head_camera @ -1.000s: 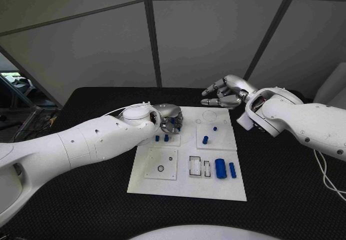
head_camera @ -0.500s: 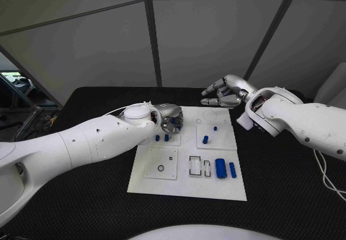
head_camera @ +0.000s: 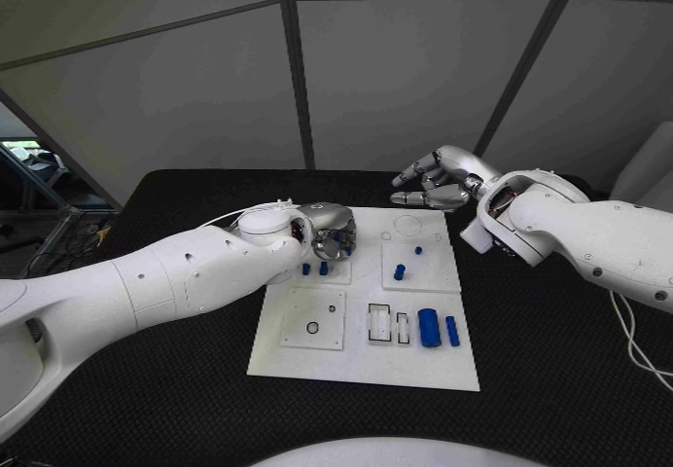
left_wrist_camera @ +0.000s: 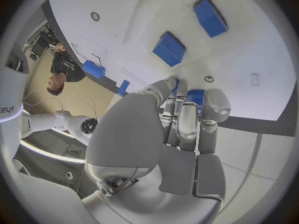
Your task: Assemble the parts on the task board
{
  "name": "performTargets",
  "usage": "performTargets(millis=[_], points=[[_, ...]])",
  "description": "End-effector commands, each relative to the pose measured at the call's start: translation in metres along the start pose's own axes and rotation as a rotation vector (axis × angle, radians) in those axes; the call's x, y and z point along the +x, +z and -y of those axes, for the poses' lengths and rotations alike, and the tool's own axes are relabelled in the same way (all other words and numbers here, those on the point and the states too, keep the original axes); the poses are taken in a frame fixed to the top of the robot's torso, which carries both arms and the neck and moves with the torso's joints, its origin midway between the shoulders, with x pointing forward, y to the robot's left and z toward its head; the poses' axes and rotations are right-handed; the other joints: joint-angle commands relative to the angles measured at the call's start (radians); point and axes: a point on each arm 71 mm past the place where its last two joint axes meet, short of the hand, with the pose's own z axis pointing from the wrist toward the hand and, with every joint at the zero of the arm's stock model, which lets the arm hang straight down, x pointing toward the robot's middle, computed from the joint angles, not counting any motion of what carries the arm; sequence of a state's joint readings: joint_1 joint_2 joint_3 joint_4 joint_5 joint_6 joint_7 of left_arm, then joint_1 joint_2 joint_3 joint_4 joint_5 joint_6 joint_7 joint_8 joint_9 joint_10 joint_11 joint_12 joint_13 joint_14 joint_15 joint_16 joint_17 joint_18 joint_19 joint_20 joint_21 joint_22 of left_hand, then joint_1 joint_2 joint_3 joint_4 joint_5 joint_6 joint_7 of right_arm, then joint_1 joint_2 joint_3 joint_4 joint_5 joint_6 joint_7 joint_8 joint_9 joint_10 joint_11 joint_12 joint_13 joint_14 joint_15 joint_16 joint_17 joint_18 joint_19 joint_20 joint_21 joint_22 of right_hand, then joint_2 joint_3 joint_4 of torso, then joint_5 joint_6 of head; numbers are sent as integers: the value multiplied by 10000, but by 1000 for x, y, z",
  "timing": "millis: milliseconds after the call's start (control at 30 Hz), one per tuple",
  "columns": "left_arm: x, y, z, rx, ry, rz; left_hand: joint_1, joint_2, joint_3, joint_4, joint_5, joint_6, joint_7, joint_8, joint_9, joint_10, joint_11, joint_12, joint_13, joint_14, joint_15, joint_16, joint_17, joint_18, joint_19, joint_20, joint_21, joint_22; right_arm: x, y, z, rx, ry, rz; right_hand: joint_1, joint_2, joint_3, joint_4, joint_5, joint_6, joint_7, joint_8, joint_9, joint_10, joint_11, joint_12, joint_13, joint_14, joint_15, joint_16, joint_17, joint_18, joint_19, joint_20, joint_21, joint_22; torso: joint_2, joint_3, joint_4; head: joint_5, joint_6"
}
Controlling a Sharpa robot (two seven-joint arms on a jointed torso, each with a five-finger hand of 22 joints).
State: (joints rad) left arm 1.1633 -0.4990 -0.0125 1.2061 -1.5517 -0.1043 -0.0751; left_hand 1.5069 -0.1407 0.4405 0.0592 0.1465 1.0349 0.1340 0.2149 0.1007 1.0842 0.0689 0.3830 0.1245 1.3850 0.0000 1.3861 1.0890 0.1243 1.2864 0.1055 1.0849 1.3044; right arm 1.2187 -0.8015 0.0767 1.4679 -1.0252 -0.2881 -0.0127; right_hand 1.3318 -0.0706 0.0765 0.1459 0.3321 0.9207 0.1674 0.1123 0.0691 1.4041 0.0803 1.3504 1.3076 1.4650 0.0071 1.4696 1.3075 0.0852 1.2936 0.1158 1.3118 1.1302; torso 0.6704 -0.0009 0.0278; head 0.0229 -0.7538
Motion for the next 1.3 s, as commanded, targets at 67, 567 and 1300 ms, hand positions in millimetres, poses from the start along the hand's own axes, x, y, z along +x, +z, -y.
performTargets(millis=[67,567,1300], points=[[-1,-4,1,247,-199,273,-74,-18,98,-45,6,93,2,-67,1,105,15,-122,-29,87,12,36,25,-140,90,14,51,36,-2,0,0,-64,-30,46,38,20,7,51,63,-35,-12,-61,5,-39,-17,8,431,625,-36,-35,923,107,-70,-27,-62,-8,-6,-11,17,0,11],[-33,-26,-5,289,-890,1189,-186,-49,201,-141,-2,197,26,-173,2,260,33,-361,-65,140,24,95,80,-152,128,26,113,118,-4,-1,3,19,-57,107,38,20,7,51,63,-35,-12,-61,5,-39,-17,8,431,625,-36,-35,923,107,-70,-27,-62,-8,-10,-1,24,59,59],[-30,-55,-46,-860,-1179,622,-284,-93,246,-204,-6,236,36,-282,-5,314,50,-573,-91,43,39,25,-144,-114,22,35,-60,69,-6,-1,5,75,-70,139,46,27,4,54,67,-17,-16,-47,10,-47,-22,-7,410,620,-39,-58,891,110,-74,-29,-77,-25,0,3,-10,148,56]])
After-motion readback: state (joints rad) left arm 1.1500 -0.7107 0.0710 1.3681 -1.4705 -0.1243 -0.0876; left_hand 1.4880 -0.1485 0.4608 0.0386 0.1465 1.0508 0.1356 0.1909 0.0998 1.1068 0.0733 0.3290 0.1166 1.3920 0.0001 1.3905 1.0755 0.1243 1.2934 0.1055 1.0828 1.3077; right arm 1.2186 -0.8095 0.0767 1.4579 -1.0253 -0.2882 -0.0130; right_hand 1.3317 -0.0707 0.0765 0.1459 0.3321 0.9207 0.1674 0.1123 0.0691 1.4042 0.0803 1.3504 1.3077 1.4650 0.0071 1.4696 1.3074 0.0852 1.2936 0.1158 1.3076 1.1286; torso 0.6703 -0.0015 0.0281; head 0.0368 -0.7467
